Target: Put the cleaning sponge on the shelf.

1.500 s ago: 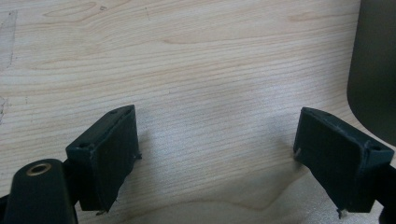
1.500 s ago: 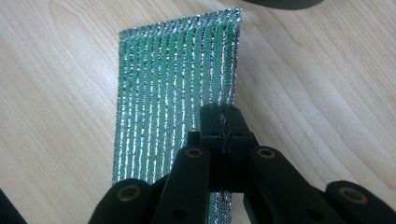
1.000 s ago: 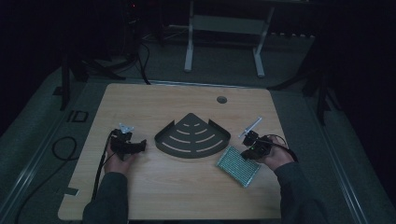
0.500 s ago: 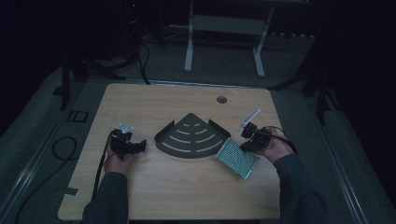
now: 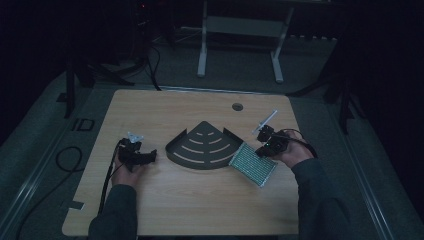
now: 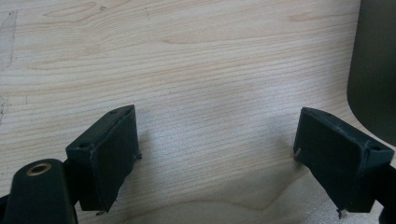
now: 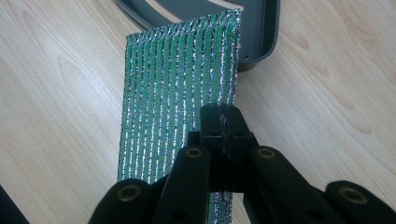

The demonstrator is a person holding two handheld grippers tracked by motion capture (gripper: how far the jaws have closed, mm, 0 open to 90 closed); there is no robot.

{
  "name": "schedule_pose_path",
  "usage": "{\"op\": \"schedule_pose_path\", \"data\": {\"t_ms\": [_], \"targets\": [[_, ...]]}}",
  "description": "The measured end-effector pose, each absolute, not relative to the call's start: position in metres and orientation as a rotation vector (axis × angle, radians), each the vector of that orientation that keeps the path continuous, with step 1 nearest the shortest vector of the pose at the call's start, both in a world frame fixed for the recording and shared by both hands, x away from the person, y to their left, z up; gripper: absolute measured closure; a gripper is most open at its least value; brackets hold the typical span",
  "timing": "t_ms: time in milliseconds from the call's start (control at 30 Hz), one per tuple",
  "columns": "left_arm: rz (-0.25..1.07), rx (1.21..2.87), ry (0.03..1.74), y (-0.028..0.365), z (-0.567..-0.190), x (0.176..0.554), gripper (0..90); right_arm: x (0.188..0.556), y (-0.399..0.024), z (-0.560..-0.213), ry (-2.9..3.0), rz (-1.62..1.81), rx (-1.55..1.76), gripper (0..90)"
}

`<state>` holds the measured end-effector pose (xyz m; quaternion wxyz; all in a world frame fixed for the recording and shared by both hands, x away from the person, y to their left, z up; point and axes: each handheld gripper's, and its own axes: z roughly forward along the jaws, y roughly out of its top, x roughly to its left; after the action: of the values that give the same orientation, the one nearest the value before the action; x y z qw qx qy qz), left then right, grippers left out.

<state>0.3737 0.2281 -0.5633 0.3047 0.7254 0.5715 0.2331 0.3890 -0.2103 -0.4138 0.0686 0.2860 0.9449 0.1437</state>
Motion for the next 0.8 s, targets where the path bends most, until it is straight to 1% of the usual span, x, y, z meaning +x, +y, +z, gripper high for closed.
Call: {"op": "schedule_pose_path", "data": {"t_ms": [800], "targets": [[0.618,1.922,1.513,0.228,-0.563,0.374,14.2,0.407,-0.199,-0.399,2.835,0.41,0.859,89.3]]}}
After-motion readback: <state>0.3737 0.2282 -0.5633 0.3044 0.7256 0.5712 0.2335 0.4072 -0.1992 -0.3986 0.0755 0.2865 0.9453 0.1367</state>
